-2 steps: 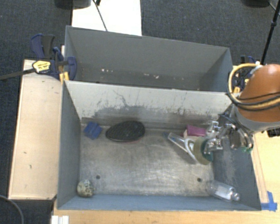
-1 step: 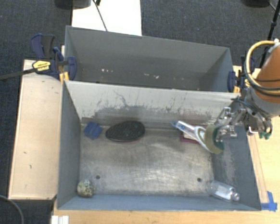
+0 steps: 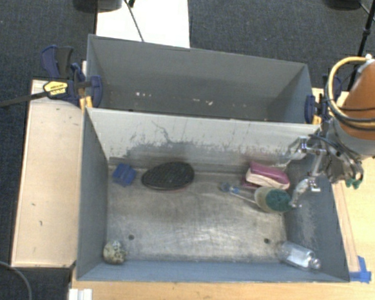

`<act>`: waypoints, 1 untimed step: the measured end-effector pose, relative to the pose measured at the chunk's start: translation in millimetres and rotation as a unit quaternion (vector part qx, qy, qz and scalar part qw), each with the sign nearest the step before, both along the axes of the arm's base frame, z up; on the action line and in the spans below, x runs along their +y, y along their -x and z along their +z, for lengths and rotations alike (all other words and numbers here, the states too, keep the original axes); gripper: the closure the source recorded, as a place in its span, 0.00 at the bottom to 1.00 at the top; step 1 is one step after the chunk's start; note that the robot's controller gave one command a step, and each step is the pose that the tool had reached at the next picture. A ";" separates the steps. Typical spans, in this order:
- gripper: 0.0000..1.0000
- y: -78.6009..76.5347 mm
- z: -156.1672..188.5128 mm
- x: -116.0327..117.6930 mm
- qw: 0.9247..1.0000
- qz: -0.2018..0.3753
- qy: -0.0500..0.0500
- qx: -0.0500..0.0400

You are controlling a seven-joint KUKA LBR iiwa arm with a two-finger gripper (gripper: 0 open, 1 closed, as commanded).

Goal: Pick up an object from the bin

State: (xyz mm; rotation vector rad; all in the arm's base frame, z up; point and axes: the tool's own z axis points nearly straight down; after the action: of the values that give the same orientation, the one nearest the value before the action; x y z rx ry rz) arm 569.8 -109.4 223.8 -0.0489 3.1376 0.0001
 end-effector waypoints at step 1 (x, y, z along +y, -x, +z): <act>0.00 -12.1 -133.3 33.1 1.000 0.008 0.000 0.000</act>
Offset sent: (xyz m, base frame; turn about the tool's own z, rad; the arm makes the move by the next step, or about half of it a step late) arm 0.0119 0.0377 -0.1538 -0.0173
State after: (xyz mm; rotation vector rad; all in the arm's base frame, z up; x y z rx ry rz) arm 581.9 -76.3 90.5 -0.0727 3.1381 -0.0013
